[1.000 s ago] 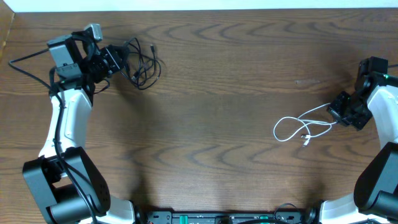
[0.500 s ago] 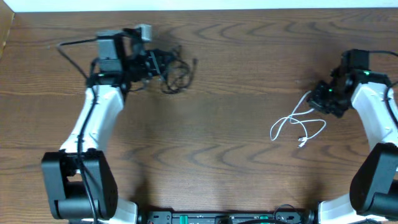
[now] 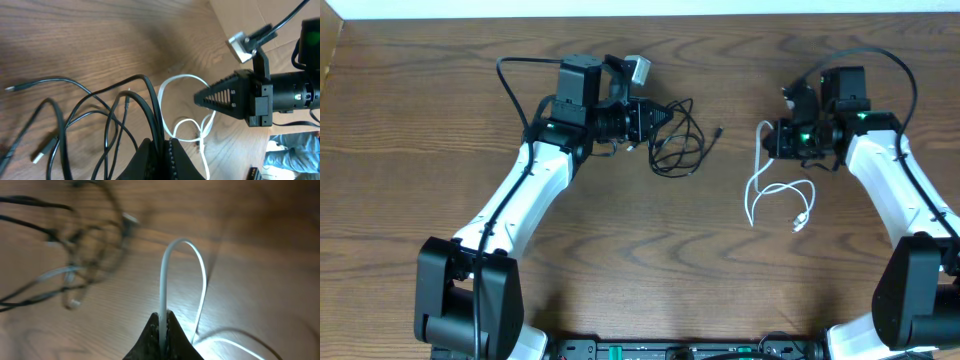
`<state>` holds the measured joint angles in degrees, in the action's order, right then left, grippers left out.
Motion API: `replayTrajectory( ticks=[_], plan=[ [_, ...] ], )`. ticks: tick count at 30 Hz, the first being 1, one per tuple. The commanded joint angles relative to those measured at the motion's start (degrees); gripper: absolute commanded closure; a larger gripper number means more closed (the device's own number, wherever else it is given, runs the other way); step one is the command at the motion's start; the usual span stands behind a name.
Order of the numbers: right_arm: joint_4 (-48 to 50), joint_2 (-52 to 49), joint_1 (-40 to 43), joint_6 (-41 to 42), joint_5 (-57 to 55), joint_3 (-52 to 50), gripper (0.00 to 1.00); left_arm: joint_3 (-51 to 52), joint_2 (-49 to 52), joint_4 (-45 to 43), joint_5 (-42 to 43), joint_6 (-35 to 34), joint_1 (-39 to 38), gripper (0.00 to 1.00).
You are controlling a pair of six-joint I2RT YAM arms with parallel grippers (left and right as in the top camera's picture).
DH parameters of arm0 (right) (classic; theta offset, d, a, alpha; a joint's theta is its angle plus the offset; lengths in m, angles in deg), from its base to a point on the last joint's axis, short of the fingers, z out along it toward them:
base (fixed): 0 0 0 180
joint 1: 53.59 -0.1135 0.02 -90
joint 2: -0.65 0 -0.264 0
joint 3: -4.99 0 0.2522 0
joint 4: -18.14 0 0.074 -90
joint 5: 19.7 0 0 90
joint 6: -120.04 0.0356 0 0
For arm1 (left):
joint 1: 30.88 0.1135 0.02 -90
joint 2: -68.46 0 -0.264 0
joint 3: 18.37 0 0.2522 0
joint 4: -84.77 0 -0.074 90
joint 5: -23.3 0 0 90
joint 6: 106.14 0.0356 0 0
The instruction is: Untangle cables
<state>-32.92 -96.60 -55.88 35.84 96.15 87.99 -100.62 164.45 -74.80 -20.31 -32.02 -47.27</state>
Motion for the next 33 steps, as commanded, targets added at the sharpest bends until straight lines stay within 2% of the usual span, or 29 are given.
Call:
replayTrajectory(
  ticks=[1, 4, 8, 13, 17, 18, 19, 20, 21, 23, 24, 27, 30, 31, 33],
  plan=[
    [3.63, -0.15, -0.37, -1.14, 4.72, 0.09, 0.99, 0.13, -1.51, -0.26, 0.79, -1.18, -0.50, 0.92],
    [7.87, -0.15, 0.24, 2.32, 4.79, 0.20, 0.99, 0.13, -1.51, -0.26, 2.21, -2.40, -0.70, 0.92],
    [11.63, -0.15, 0.48, 3.02, 4.96, 0.87, 0.99, 0.13, -1.51, 0.04, 3.61, -2.40, -0.74, 0.92],
    [11.39, -0.15, 0.48, 3.39, 4.55, 3.65, 0.99, 0.13, -1.51, 0.63, 3.76, -2.40, -0.85, 0.92],
    [6.67, -0.15, 0.48, 3.13, 2.82, 8.92, 0.99, 0.13, -1.51, 0.81, 3.76, -2.40, -0.85, 0.93],
    [5.09, -0.15, 0.48, 3.13, 1.66, 10.40, 0.97, 0.13, -1.51, 0.81, 3.76, -2.38, -0.98, 0.92],
    [3.08, -0.15, 0.48, 3.13, -0.02, 12.33, 0.89, 0.13, -1.51, 0.81, 3.76, -2.38, -1.14, 0.93],
    [1.68, -0.15, 0.48, 2.95, -1.03, 13.62, 0.75, 0.13, -1.51, 0.81, 3.76, -2.38, -1.36, 0.92],
    [-0.22, -0.15, 0.48, 2.21, -1.73, 15.28, 0.55, 0.13, -1.51, 0.81, 3.76, -2.34, -1.64, 0.92],
    [-4.00, -0.15, 0.48, 1.11, -2.29, 18.01, 0.38, 0.13, -1.51, 0.76, 3.72, -1.90, -2.54, 0.93],
    [-7.43, -0.15, 0.48, 0.94, -2.40, 19.82, 0.24, 0.13, -1.51, 0.61, 3.65, -1.75, -3.34, 0.92],
    [-11.85, -0.15, 0.48, 0.98, -1.81, 20.74, 0.19, 0.13, -1.55, -0.24, 3.76, -1.81, -4.17, 0.92],
    [-16.52, -0.15, 0.46, 1.05, -0.61, 20.74, 0.21, 0.13, -2.21, -0.57, 4.20, -1.99, -4.61, 0.92],
    [-17.73, -0.15, 0.48, 1.90, -0.96, 20.74, 0.26, 0.13, -2.58, -0.55, 4.48, -1.99, -4.61, 0.92],
    [-19.43, -0.15, 0.50, 7.50, -3.06, 20.72, 0.29, 0.13, -3.41, -0.59, 5.29, -1.99, -4.59, 0.92]
  ],
)
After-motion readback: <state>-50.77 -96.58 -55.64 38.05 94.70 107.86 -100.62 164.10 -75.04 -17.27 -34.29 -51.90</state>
